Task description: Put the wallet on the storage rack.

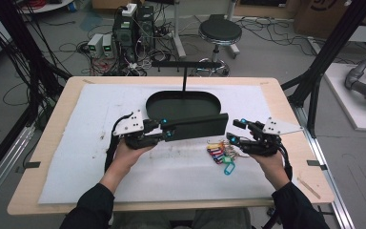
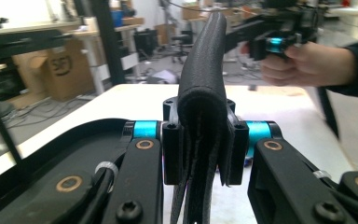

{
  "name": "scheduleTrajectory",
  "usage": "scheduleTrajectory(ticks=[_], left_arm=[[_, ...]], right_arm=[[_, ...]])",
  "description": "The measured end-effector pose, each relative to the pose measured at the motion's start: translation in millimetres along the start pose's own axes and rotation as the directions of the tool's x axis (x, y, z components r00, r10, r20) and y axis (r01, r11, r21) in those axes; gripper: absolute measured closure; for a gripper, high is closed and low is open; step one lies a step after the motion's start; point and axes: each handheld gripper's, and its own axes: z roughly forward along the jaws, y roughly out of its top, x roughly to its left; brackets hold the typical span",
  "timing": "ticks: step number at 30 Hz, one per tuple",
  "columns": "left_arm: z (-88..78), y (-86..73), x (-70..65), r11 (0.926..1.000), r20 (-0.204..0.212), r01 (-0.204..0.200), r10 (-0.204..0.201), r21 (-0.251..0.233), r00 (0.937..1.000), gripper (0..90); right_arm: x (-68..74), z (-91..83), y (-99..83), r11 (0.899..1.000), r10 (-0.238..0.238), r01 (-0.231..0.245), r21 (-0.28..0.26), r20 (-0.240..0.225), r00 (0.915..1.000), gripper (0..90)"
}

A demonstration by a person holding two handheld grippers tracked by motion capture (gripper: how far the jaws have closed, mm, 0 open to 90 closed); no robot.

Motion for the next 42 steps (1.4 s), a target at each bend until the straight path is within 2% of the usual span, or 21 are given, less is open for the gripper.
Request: scheduleTrajectory(ticks=[1, 2, 6, 10, 11, 12, 13, 14, 16, 19, 22, 28, 35, 36, 39, 42], left_arm=[[0.0, 0.0, 0.0, 1.0000, 0.000, 0.000, 0.000, 0.000, 1.0000, 74.5], [1.5, 1.3, 5.0, 0.9999, -0.036, 0.002, -0.002, 0.011, 0.9994, 74.4], [5.0, 3.7, 16.5, 0.9997, -0.087, 0.012, -0.010, 0.021, 0.9962, 74.4], [8.0, 3.8, 25.2, 0.9996, -0.137, 0.018, -0.015, 0.022, 0.9905, 74.3], [8.0, 3.8, 25.2, 0.9996, -0.137, 0.018, -0.015, 0.022, 0.9905, 74.3], [9.5, 2.9, 30.2, 0.9992, -0.155, 0.034, -0.030, 0.021, 0.9875, 74.3], [9.5, 2.9, 30.2, 0.9992, -0.155, 0.034, -0.030, 0.021, 0.9875, 74.3], [10.8, 2.2, 35.7, 0.9986, -0.174, 0.044, -0.038, 0.030, 0.9840, 74.3], [12.2, 1.5, 39.0, 0.9985, -0.187, 0.044, -0.038, 0.031, 0.9817, 74.3], [14.7, 0.3, 45.4, 0.9978, -0.196, 0.053, -0.044, 0.039, 0.9797, 74.3], [17.3, -2.2, 49.4, 0.9979, -0.212, 0.060, -0.053, 0.024, 0.9759, 74.3], [22.9, -7.5, 60.9, 0.9962, -0.239, 0.079, -0.068, 0.038, 0.9686, 74.3], [33.1, -7.6, 71.9, 0.9952, -0.254, 0.085, -0.070, 0.049, 0.9647, 74.3], [35.7, -10.0, 73.6, 0.9953, -0.266, 0.088, -0.075, 0.040, 0.9611, 74.3], [37.5, -14.1, 76.3, 0.9945, -0.273, 0.099, -0.086, 0.036, 0.9581, 74.3], [42.0, -23.2, 81.4, 0.9925, -0.290, 0.109, -0.089, 0.055, 0.9528, 74.3]], right_arm=[[-1.1, -1.5, -0.3, 1.000, -0.002, 0.002, 0.001, 0.024, 0.9997, 41.9], [-3.0, -4.1, -0.8, 1.000, 0.001, -0.001, 0.003, 0.059, 0.9983, 41.4], [-8.8, -11.1, -1.9, 1.000, 0.014, -0.016, 0.011, 0.133, 0.9910, 41.4], [-14.1, -16.5, -3.7, 1.000, 0.024, -0.027, 0.014, 0.183, 0.9829, 41.4], [-14.1, -16.5, -3.7, 1.000, 0.024, -0.027, 0.014, 0.183, 0.9829, 41.4], [-16.2, -18.9, -4.2, 0.999, 0.031, -0.034, 0.012, 0.202, 0.9790, 41.3], [-17.2, -19.7, -4.4, 0.999, 0.033, -0.036, 0.012, 0.205, 0.9783, 41.3], [-18.4, -21.0, -4.7, 0.999, 0.035, -0.038, 0.010, 0.212, 0.9767, 41.2], [-20.2, -22.4, -5.1, 0.999, 0.036, -0.039, 0.009, 0.223, 0.9741, 40.6], [-21.8, -23.6, -5.8, 0.999, 0.042, -0.046, 0.009, 0.233, 0.9715, 40.3], [-22.7, -24.0, -6.5, 0.999, 0.049, -0.053, 0.011, 0.236, 0.9705, 39.9], [-23.5, -24.0, -6.9, 0.999, 0.048, -0.052, 0.010, 0.240, 0.9696, 39.7], [-24.1, -24.5, -7.5, 0.998, 0.050, -0.055, 0.013, 0.243, 0.9688, 39.7], [-24.1, -24.4, -7.6, 0.998, 0.050, -0.055, 0.013, 0.243, 0.9688, 39.7], [-24.1, -24.5, -7.8, 0.998, 0.052, -0.057, 0.013, 0.243, 0.9687, 39.7], [-24.4, -24.6, -8.0, 0.998, 0.051, -0.056, 0.012, 0.243, 0.9686, 39.7]])
